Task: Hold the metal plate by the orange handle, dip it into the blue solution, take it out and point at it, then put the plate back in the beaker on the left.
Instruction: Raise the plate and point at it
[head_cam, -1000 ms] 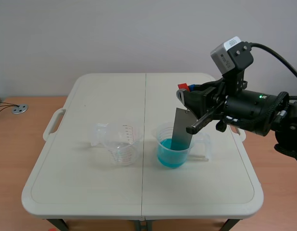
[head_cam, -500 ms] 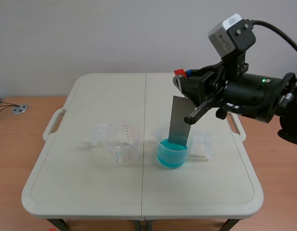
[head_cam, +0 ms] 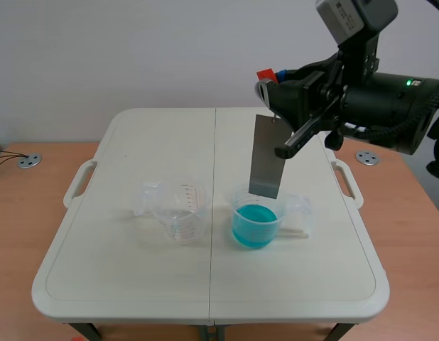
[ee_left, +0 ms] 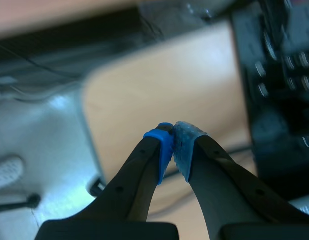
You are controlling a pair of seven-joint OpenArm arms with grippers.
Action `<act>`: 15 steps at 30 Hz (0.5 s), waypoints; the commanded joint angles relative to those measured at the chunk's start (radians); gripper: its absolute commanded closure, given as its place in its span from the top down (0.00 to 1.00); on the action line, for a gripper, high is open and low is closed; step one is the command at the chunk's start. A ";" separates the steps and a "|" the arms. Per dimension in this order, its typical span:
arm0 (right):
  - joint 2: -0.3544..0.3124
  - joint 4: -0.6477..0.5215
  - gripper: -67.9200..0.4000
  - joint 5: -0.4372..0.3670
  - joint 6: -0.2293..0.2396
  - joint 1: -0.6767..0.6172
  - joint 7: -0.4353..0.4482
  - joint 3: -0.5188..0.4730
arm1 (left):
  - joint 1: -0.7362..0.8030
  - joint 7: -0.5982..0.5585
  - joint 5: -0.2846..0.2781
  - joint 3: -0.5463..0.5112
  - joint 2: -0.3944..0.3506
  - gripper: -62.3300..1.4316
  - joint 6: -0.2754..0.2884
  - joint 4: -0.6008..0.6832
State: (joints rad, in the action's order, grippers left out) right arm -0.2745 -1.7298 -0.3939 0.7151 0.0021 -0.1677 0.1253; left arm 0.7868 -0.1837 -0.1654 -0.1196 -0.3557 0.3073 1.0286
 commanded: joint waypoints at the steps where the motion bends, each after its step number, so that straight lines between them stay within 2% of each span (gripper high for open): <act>1: -0.005 -0.036 0.02 -0.028 -0.003 0.014 0.010 -0.005 | 0.039 -0.011 -0.008 -0.056 -0.014 0.07 0.002 0.068; 4: -0.005 -0.058 0.02 -0.042 -0.003 0.015 0.000 -0.005 | 0.095 -0.031 -0.011 -0.140 -0.014 0.07 0.001 0.181; 9: -0.005 -0.095 0.02 -0.050 -0.004 0.015 -0.011 -0.005 | 0.211 -0.138 -0.034 -0.262 -0.014 0.07 0.002 0.385; 15: -0.005 -0.130 0.02 -0.090 -0.009 0.015 -0.047 -0.005 | 0.263 -0.240 -0.034 -0.344 -0.014 0.07 0.002 0.546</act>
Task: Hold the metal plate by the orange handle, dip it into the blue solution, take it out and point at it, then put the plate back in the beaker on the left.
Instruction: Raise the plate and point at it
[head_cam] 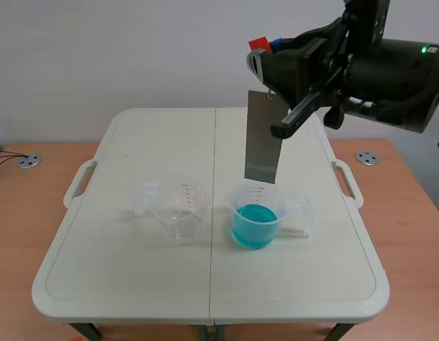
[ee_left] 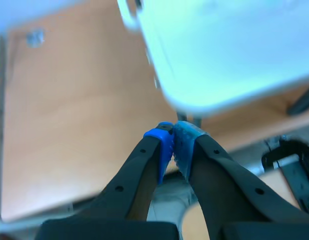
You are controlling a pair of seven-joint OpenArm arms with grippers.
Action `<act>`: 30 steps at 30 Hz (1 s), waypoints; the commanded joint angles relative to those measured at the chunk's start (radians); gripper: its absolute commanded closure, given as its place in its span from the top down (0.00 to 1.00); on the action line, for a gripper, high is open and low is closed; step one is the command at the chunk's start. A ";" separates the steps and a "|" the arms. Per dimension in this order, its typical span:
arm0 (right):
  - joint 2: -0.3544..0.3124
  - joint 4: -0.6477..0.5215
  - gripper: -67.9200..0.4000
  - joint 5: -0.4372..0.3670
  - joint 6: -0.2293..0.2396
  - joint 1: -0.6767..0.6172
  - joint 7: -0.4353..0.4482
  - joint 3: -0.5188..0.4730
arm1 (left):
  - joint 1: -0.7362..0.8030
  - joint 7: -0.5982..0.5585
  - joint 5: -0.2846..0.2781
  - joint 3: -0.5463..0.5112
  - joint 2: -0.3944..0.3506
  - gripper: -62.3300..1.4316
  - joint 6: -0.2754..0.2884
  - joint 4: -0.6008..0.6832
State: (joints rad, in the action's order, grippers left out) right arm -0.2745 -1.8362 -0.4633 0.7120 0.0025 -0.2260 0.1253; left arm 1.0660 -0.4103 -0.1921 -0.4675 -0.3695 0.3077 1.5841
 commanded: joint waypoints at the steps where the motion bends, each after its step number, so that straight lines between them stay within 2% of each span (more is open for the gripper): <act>1: -0.005 -0.031 0.02 -0.024 -0.008 0.014 0.004 -0.006 | -0.020 -0.016 -0.006 0.002 -0.006 0.07 0.002 0.008; 5: -0.002 -0.059 0.02 -0.028 -0.008 0.014 -0.006 -0.014 | -0.023 -0.017 -0.006 0.003 -0.053 0.07 0.024 0.080; 9: -0.002 -0.078 0.02 -0.057 -0.016 0.014 -0.024 -0.021 | -0.085 0.003 -0.006 0.006 -0.112 0.07 0.092 0.113; 14: -0.002 -0.080 0.02 -0.073 -0.016 0.014 -0.042 -0.023 | -0.232 0.114 -0.006 0.064 -0.187 0.07 0.184 0.113; 20: -0.002 -0.080 0.02 -0.073 -0.016 0.014 -0.042 -0.023 | -0.421 0.231 -0.006 0.230 -0.245 0.07 0.228 0.109; 24: -0.002 -0.080 0.02 -0.073 -0.016 0.014 -0.043 -0.023 | -0.565 0.309 -0.006 0.370 -0.246 0.06 0.239 0.085; 30: -0.002 -0.080 0.02 -0.073 -0.016 0.014 -0.050 -0.023 | -0.762 0.334 -0.006 0.571 -0.237 0.07 0.243 0.041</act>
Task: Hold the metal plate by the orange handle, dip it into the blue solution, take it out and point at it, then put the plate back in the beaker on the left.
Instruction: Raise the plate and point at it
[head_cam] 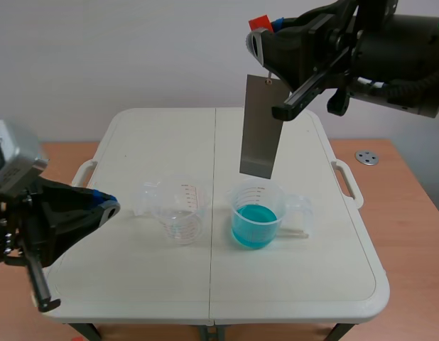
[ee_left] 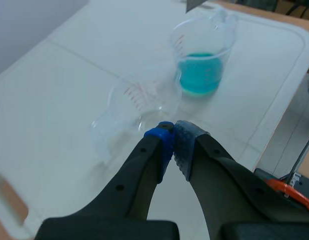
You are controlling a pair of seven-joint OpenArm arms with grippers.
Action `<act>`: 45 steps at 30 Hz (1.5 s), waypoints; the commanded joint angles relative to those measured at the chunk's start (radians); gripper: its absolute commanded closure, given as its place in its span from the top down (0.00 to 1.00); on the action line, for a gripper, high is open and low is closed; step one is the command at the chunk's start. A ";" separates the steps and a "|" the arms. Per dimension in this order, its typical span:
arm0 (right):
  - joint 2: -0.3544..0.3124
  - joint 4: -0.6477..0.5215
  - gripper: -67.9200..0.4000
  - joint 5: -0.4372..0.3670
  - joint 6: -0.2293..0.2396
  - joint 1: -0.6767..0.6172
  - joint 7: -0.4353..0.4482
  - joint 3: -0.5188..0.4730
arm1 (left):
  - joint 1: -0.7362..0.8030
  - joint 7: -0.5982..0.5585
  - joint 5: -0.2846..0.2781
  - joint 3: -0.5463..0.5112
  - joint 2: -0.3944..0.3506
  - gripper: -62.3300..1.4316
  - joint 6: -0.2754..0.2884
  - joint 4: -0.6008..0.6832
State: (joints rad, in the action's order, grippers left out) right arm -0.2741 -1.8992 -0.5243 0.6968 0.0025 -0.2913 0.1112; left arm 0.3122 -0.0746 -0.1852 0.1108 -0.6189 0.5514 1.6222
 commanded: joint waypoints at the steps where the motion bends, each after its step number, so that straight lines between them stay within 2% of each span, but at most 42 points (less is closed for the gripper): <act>1: -0.002 -0.017 0.02 -0.012 0.000 0.014 0.016 -0.008 | -0.040 0.008 -0.012 0.021 0.020 0.07 -0.001 -0.008; 6: -0.002 -0.017 0.02 -0.012 0.000 0.014 0.016 -0.008 | -0.187 0.092 -0.005 0.141 0.080 0.06 -0.002 -0.088; 16: -0.002 -0.017 0.02 -0.012 0.000 0.014 0.015 -0.008 | -0.397 0.103 -0.003 0.325 0.177 0.06 -0.006 -0.238; 20: -0.002 -0.017 0.02 -0.012 0.000 0.014 0.015 -0.008 | -0.452 0.102 0.038 0.374 0.218 0.06 -0.007 -0.277; 32: -0.002 -0.017 0.02 -0.012 0.000 0.014 0.008 -0.008 | -0.526 0.098 0.048 0.407 0.323 0.07 -0.014 -0.334; 45: -0.002 -0.017 0.02 -0.012 0.000 0.014 0.008 -0.008 | -0.528 0.095 0.051 0.407 0.333 0.07 -0.014 -0.335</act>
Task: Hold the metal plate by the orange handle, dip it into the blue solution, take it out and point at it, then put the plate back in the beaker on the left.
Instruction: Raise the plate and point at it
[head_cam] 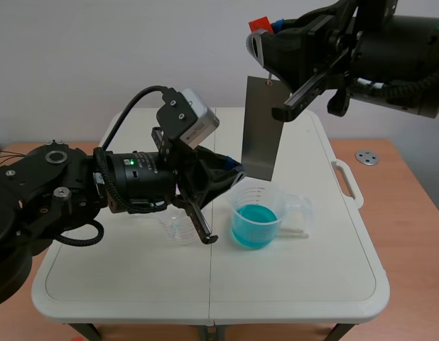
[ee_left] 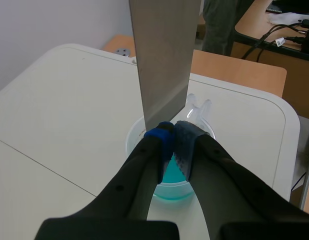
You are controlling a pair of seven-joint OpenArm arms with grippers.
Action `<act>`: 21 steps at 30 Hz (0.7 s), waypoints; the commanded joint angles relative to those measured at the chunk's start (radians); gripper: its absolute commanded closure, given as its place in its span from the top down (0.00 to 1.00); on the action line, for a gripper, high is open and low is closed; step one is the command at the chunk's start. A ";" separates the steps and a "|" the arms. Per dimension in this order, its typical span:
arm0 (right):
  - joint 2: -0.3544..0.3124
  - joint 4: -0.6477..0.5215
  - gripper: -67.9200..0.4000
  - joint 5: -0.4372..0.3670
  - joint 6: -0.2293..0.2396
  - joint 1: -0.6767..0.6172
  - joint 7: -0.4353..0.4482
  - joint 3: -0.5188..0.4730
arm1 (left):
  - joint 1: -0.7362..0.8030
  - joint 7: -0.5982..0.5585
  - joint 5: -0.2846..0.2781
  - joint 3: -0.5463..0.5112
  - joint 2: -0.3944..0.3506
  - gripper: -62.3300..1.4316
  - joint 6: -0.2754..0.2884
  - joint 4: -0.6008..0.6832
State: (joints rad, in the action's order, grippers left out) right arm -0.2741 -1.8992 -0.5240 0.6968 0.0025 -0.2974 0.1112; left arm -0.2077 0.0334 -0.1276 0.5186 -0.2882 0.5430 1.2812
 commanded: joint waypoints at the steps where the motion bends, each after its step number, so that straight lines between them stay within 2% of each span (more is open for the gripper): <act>1: -0.002 -0.017 0.02 -0.012 0.000 0.014 0.014 -0.008 | -0.008 -0.013 -0.006 -0.001 0.002 0.07 -0.005 0.006; 7: -0.002 -0.017 0.02 -0.012 0.000 0.014 0.014 -0.008 | -0.005 -0.013 -0.007 -0.003 -0.002 0.07 -0.005 0.006; 11: -0.002 -0.017 0.02 -0.012 0.000 0.014 0.014 -0.008 | 0.020 -0.030 -0.011 -0.036 -0.035 0.07 -0.006 0.010; 16: -0.002 -0.017 0.02 -0.012 0.000 0.014 0.014 -0.008 | 0.116 -0.134 -0.015 -0.166 -0.134 0.07 -0.006 0.051; 21: -0.002 -0.017 0.02 -0.012 0.000 0.014 0.014 -0.008 | 0.263 -0.203 -0.064 -0.307 -0.269 0.07 -0.005 0.117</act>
State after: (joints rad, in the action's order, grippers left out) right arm -0.2741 -1.8992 -0.5243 0.6968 0.0025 -0.2974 0.1112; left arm 0.0368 -0.1505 -0.1730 0.2173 -0.5415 0.5350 1.3689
